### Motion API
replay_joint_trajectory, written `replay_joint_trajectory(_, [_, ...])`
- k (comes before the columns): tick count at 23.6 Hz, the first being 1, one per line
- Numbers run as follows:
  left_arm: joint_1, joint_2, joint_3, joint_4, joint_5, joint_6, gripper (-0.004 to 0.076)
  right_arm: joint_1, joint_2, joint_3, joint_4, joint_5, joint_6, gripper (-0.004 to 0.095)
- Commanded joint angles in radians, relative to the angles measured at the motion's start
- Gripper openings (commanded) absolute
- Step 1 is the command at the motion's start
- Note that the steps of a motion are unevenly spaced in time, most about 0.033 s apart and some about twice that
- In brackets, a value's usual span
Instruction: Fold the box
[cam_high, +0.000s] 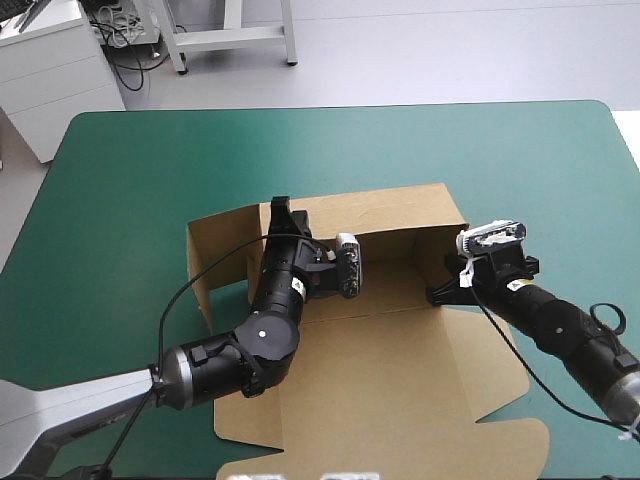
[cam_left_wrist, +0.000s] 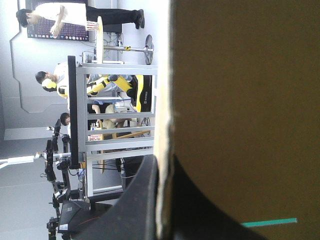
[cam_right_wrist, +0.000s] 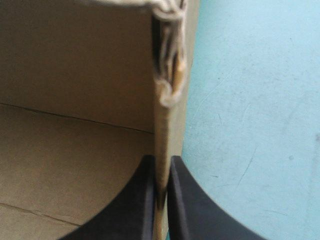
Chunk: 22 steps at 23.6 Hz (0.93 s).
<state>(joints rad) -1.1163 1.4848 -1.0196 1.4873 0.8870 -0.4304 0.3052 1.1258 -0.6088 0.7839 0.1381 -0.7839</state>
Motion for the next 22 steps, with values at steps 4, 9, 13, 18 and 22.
replay_joint_trajectory(4, [-0.007,-0.034,-0.029,0.072,-0.035,-0.022,0.0041,0.002,-0.011,-0.028,0.013,-0.039,-0.013,-0.0022])
replay_joint_trajectory(9, [-0.007,-0.034,-0.029,0.071,-0.074,-0.022,0.0337,0.002,-0.011,-0.028,0.013,-0.049,-0.013,-0.0022])
replay_joint_trajectory(13, [-0.007,-0.034,-0.029,0.072,-0.122,-0.022,0.0424,0.002,-0.011,-0.028,0.013,-0.091,-0.013,-0.0022])
replay_joint_trajectory(18, [-0.082,-0.034,-0.029,0.081,-0.107,-0.022,0.0422,0.002,0.003,-0.035,-0.008,-0.206,-0.015,-0.0022])
replay_joint_trajectory(22, [-0.194,-0.034,-0.029,0.161,-0.001,-0.022,0.0421,0.002,0.093,-0.108,-0.024,-0.226,-0.015,-0.0022])
